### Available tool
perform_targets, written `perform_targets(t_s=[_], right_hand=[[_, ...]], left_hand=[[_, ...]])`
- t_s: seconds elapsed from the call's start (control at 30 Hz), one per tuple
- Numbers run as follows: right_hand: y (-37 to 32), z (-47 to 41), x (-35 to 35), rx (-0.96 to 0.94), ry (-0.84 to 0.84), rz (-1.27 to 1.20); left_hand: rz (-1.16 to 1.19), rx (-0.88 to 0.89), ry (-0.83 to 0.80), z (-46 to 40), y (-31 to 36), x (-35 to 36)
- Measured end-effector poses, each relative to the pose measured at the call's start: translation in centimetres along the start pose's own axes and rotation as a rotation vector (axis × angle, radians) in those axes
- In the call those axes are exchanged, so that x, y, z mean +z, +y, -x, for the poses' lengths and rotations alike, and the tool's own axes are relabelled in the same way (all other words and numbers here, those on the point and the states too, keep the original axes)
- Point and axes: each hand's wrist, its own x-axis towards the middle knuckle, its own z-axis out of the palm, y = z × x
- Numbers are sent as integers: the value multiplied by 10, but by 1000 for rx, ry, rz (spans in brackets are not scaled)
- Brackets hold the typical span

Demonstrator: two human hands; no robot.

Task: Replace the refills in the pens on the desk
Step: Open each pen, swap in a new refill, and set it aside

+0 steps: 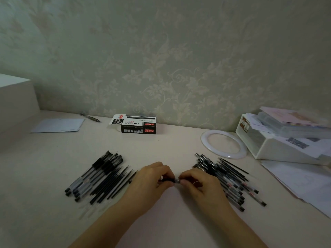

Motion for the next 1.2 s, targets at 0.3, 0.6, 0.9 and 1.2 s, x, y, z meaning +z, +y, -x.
perform_targets(t_s=[0.3, 0.6, 0.9, 1.2], right_hand=[[2, 2, -3, 51, -25, -107], [-4, -1, -3, 46, 19, -110], [3, 2, -6, 41, 142, 124], [1, 7, -17, 90, 232, 337]], left_hand=[[-1, -29, -30, -2, 3, 1], [25, 3, 34, -2, 5, -2], [-233, -361, 484, -5, -29, -61], [-389, -834, 377, 16, -65, -80]])
